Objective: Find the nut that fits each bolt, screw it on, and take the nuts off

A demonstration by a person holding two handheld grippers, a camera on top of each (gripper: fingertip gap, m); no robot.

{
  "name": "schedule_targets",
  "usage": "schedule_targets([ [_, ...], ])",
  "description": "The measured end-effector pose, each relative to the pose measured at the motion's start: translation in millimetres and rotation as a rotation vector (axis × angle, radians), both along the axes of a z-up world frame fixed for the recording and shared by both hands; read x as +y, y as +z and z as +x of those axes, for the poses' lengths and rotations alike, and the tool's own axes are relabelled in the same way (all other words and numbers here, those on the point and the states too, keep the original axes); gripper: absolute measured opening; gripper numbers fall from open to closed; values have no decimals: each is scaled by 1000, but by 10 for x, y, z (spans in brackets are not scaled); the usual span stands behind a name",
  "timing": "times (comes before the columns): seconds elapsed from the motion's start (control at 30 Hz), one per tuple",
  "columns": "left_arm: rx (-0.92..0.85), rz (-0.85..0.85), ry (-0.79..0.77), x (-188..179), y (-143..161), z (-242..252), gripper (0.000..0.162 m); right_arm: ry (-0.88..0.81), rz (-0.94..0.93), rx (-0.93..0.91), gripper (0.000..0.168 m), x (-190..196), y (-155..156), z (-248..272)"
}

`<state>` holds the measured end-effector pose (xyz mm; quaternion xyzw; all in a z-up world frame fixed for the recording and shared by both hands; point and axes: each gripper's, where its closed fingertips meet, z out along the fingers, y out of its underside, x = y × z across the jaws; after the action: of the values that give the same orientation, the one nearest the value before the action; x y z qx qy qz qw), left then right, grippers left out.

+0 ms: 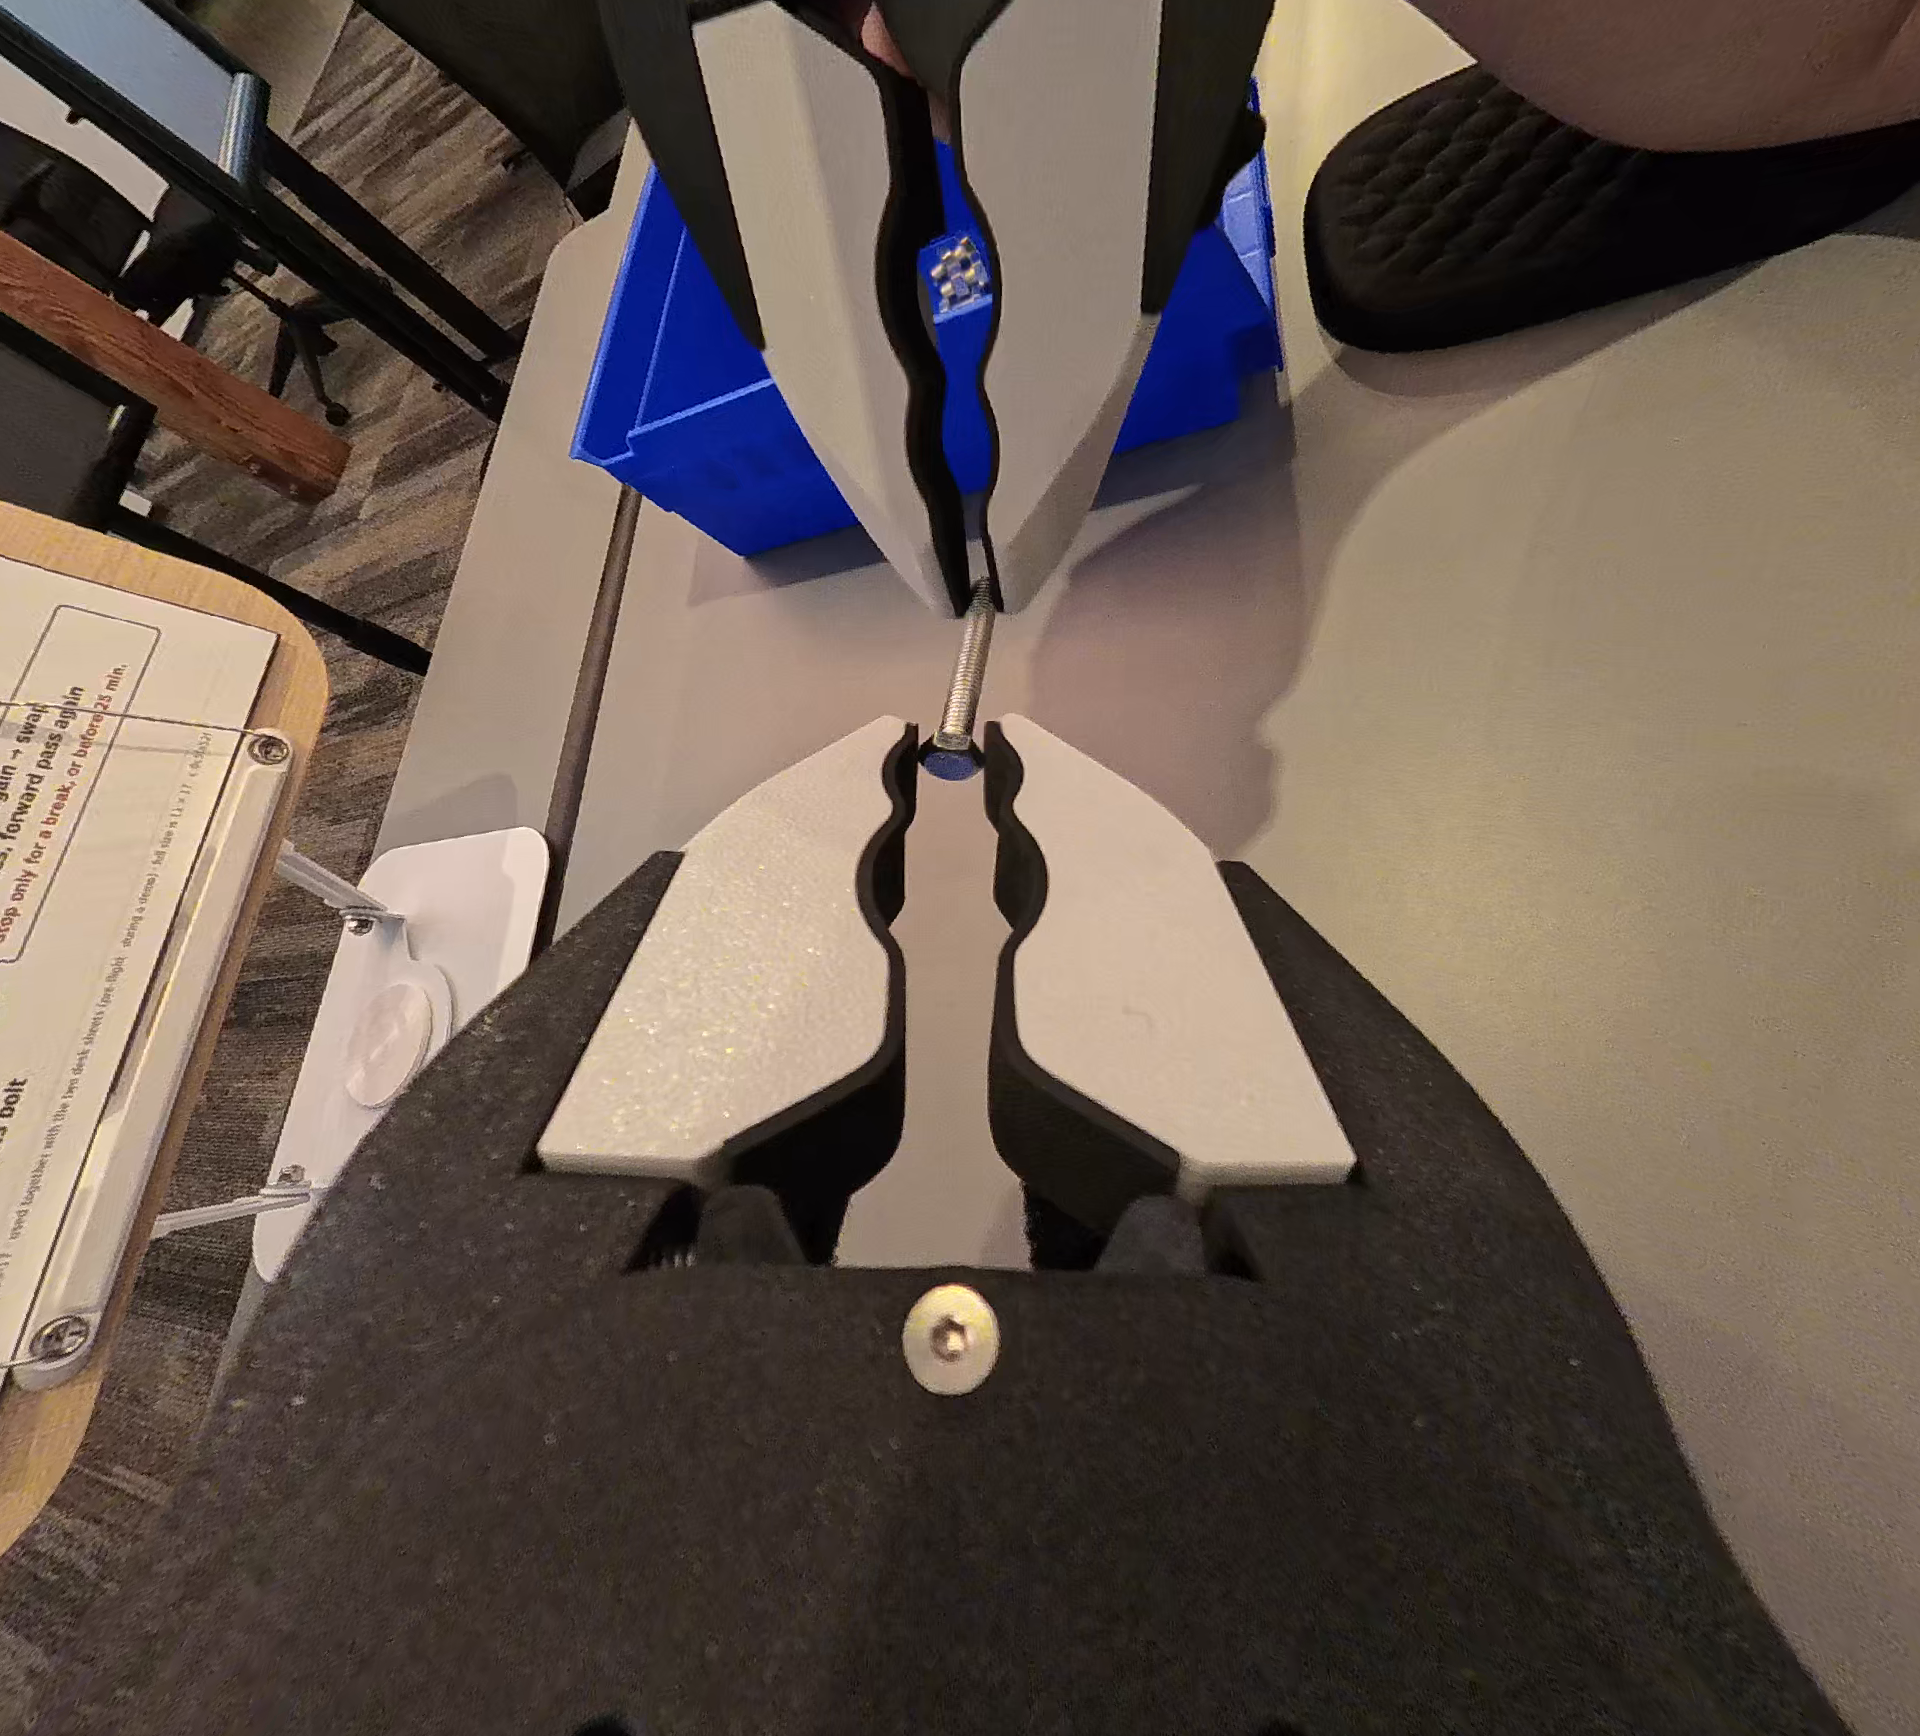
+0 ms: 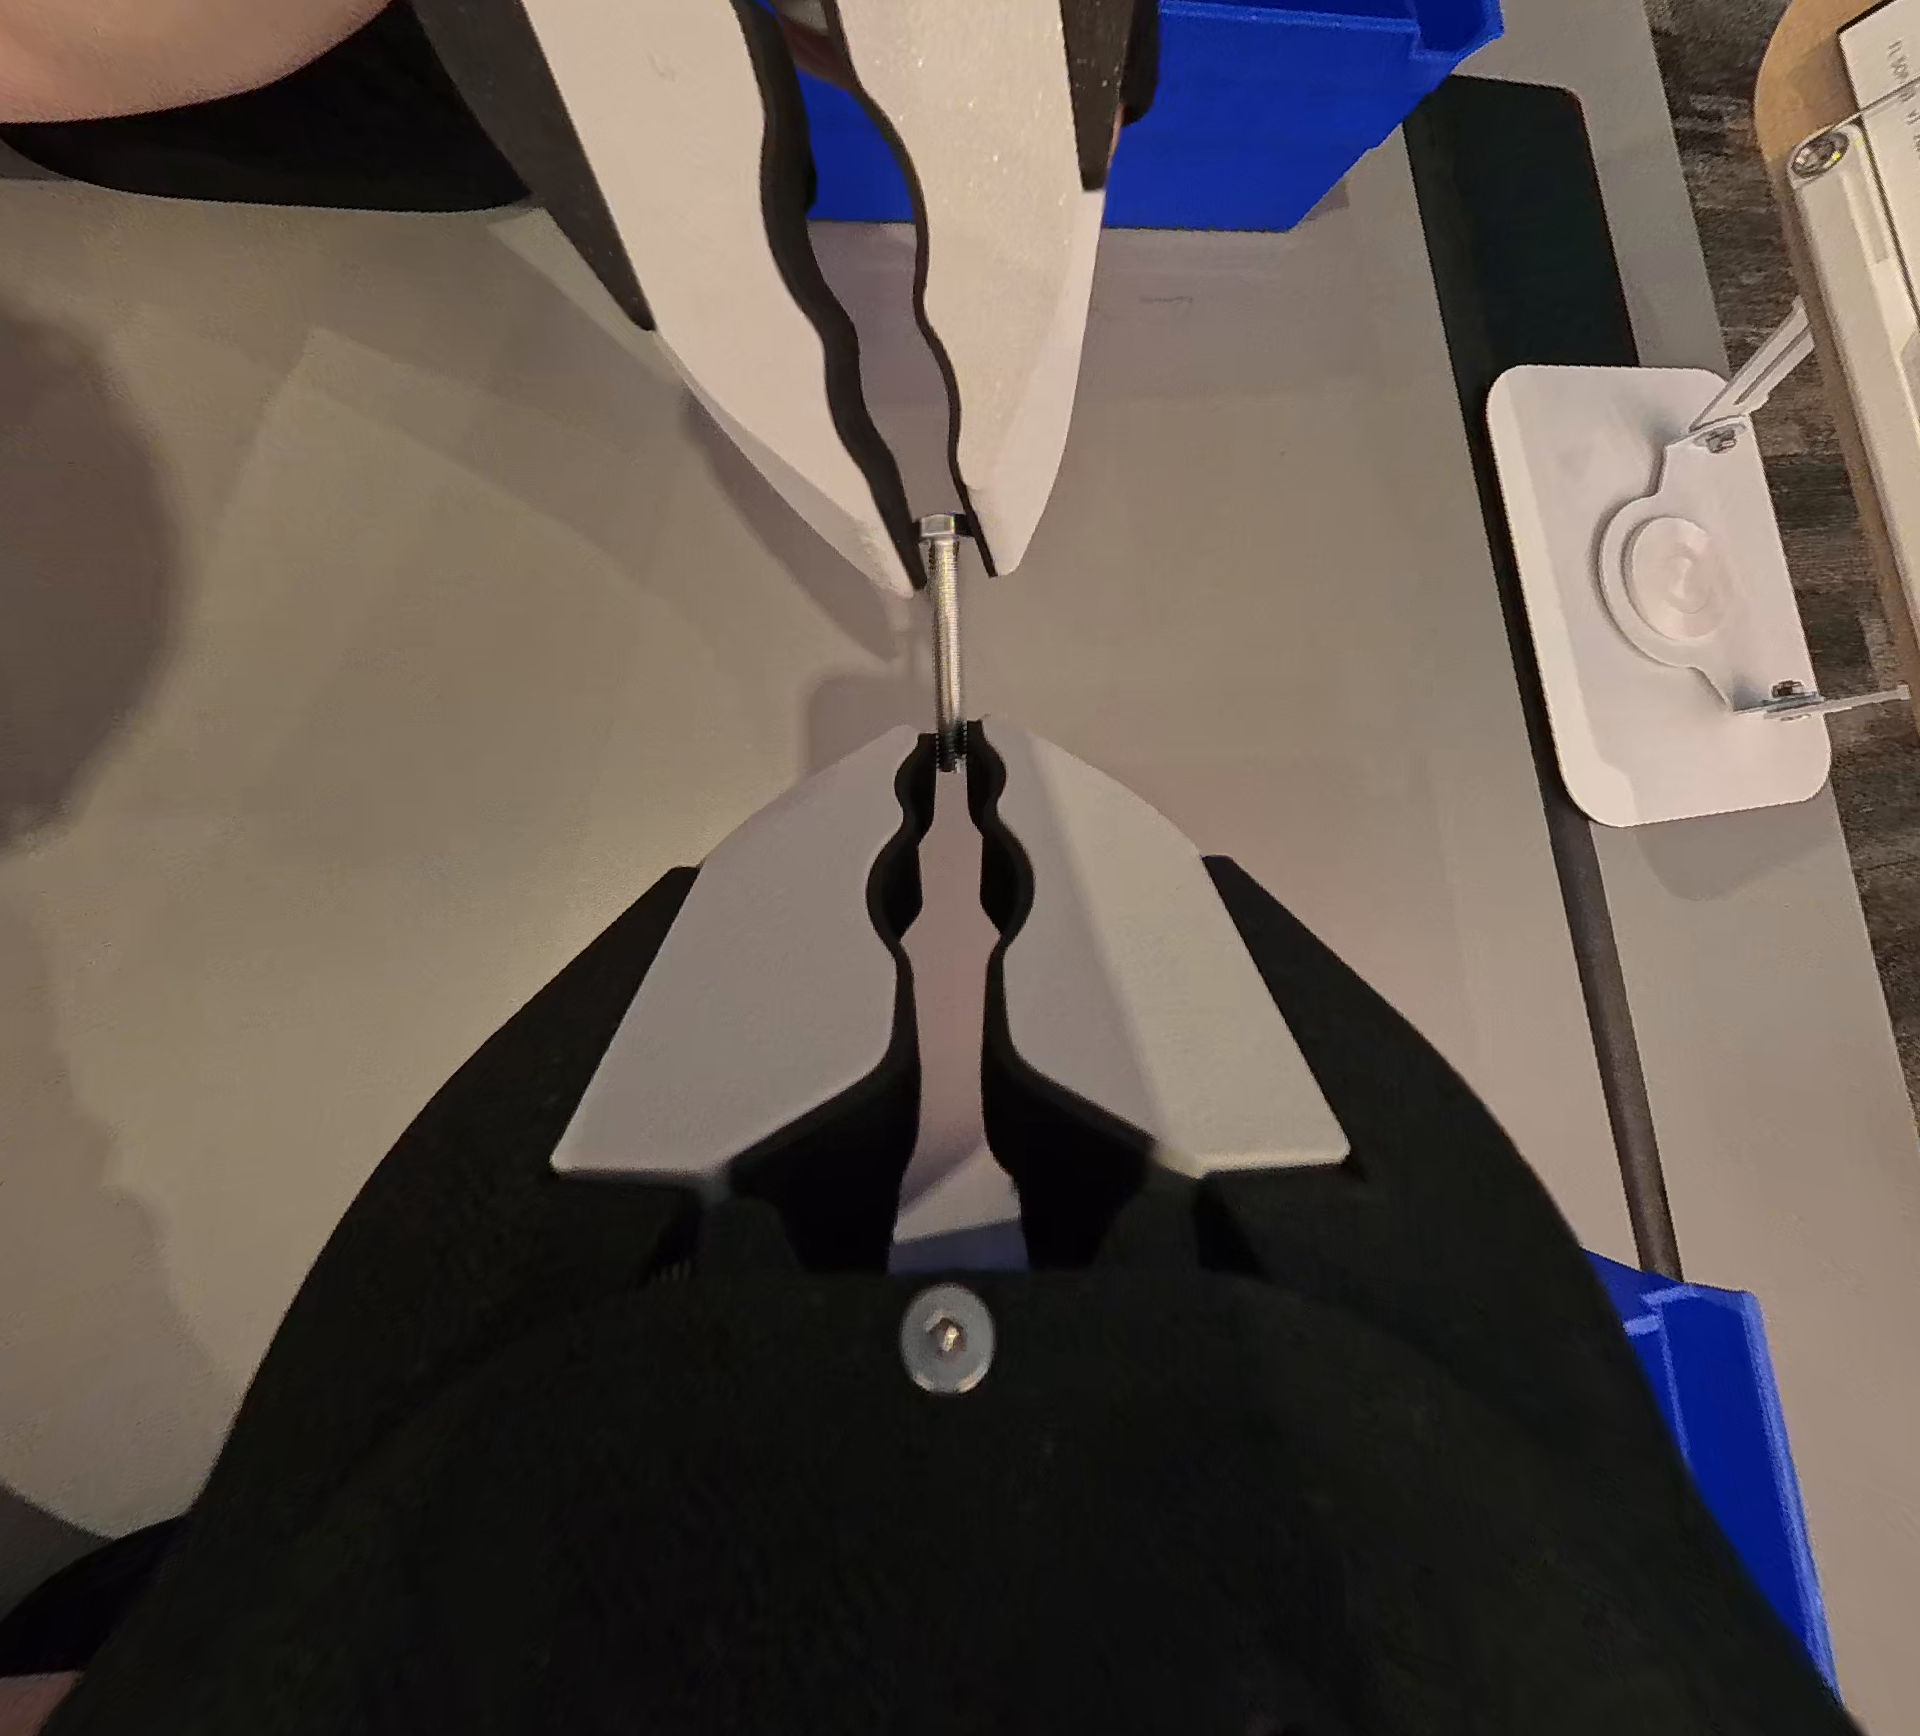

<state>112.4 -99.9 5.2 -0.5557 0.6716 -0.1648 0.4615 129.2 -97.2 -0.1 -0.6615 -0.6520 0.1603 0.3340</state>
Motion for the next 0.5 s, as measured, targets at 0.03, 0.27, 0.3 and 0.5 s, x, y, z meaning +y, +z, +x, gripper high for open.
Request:
schedule_targets([
  [0.03,2,-1,-3,-2,-6,-3,11,3,2,3,7,-1,7,-2],
  [0.27,-62,3,18,31,124,-11,11,11,57,66,7,48,119,-16],
  [0.3,-79,1,25,44,155,-20,11,7,62,89,9,61,157,-19],
  [0.5,-194,-21,110,188,360,-114,11,-38,140,289,27,202,514,9],
])
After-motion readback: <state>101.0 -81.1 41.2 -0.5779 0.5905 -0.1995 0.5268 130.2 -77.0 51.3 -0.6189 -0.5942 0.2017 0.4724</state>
